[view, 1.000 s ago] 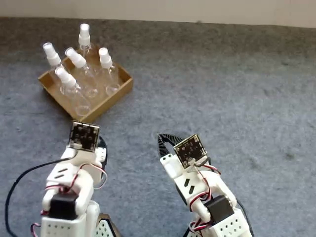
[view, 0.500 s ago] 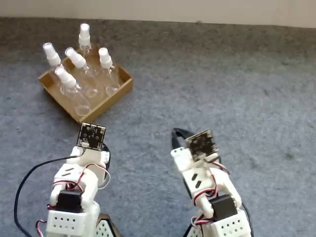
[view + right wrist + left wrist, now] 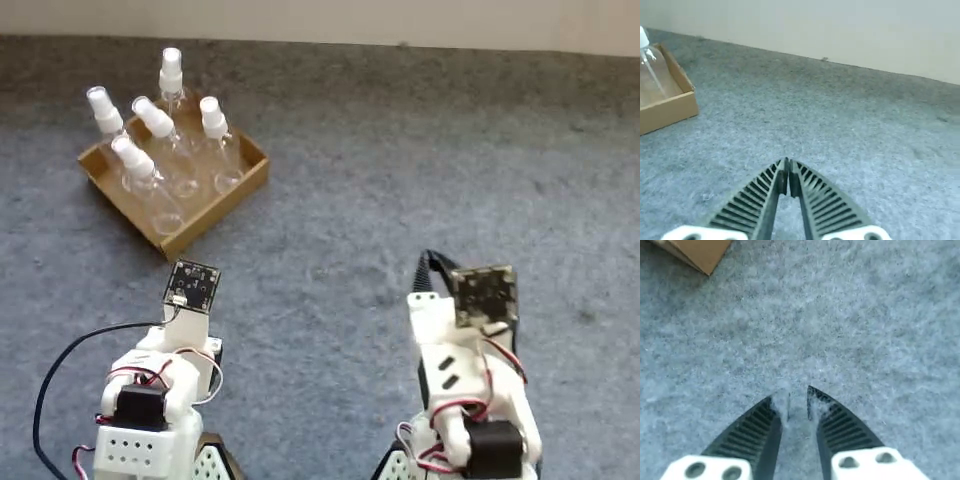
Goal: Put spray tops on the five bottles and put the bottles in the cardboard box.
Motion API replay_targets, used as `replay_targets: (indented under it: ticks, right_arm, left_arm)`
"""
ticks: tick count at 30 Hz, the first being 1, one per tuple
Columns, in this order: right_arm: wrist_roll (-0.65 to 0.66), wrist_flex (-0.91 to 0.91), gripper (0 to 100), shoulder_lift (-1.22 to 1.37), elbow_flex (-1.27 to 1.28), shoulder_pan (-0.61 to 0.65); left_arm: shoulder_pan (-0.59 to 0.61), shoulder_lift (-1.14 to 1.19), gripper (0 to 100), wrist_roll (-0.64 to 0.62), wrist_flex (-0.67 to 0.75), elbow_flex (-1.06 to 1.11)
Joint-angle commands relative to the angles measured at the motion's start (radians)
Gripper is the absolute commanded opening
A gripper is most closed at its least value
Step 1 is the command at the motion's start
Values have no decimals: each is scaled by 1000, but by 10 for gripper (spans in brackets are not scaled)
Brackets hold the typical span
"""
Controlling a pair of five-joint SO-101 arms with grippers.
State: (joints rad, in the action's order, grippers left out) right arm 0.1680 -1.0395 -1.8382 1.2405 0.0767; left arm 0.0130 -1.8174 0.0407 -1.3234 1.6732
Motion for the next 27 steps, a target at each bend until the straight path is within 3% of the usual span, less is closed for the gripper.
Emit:
replay_targets:
  ticks: [1, 9, 17, 27]
  right_arm:
    - [8, -102, 4, 1, -154, -62]
    - [8, -285, 4, -1, -315, -120]
    - [8, -312, 4, 1, -216, -119]
    - [8, 101, 4, 1, 275, -117]
  left_arm:
    - [-7, -8, 5, 3, -3, 22]
    - [-7, -8, 5, 3, -3, 22]
    - [-7, -8, 5, 3, -3, 22]
    - [-7, -8, 5, 3, -3, 22]
